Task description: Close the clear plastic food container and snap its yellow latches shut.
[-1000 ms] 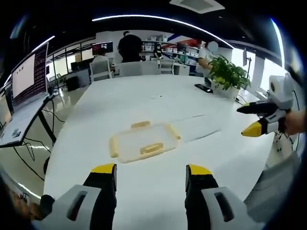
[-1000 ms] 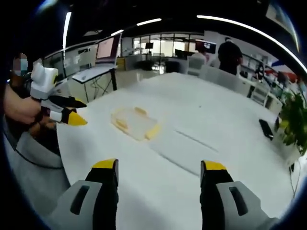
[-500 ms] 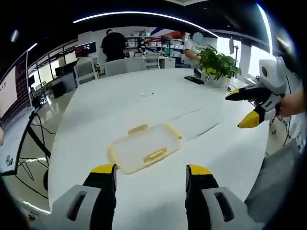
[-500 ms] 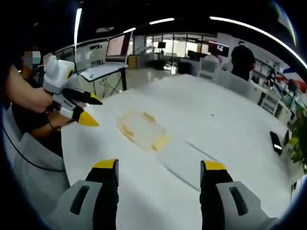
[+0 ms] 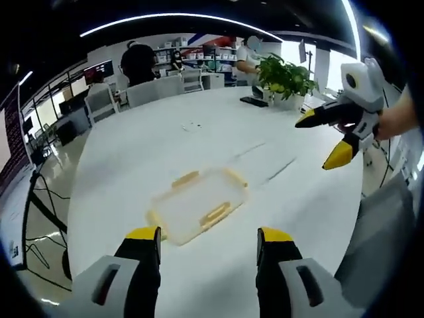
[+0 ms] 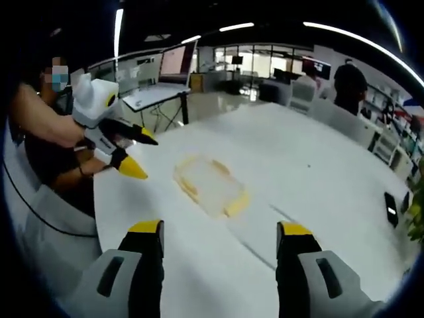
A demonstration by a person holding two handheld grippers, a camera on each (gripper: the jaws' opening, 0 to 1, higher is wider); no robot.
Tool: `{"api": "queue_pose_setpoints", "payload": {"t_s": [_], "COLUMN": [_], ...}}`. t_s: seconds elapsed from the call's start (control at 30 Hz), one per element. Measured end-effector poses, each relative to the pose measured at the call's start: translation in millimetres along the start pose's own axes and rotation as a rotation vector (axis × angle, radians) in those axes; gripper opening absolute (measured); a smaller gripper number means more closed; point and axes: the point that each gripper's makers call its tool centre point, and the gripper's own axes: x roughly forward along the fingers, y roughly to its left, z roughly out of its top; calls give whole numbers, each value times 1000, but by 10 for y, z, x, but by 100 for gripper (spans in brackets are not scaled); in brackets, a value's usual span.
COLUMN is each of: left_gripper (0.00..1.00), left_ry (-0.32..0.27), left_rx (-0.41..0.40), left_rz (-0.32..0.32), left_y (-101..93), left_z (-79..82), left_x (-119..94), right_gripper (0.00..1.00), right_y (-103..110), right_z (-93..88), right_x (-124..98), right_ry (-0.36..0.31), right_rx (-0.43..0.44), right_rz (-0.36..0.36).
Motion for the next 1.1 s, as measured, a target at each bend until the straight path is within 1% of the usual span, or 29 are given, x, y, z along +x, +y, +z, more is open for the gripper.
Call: {"api": "queue_pose_setpoints", "payload": {"t_s": [0.13,0.27,0.3,0.37,0.4,0.47,0.5,0.63,0.8,0.97,1.1], "left_gripper": [53,53,53,54,54,54,54,54,54,54,54], "left_ry": [14,26,34,33,37,43,50,64,86,104,118], "left_rx": [24,63,82,97,113,134,144,161,193,251,271], "left_rz": [-16,-38,-53,-62,-80,-92,-103,-127,-157,-194,-205], "left_y": [74,151,157,200,199,222,224,263,307,372,453], "left_z": [19,56,61,81,89,103,99,106,75,37,3], "left_x": [32,75,91,118,134,162,177,253,344,420,466], "right_gripper": [66,65,65,65,65,64,64,63,62,61,61], "right_y": [-31,-69,-81,-97,-103,-116,-128,-139,-125,-105,-102], "right_z": [-17,-13,-15,-4,3,13,7,46,85,100,91], "right_x": [89,178,211,264,284,337,373,470,607,727,816], "right_ry": [27,51,62,73,75,85,99,108,127,145,159], "right_rx": [-24,-57,-69,-88,-95,-117,-141,-178,-226,-268,-290], "right_rz": [25,48,58,75,82,98,108,132,170,207,227]}}
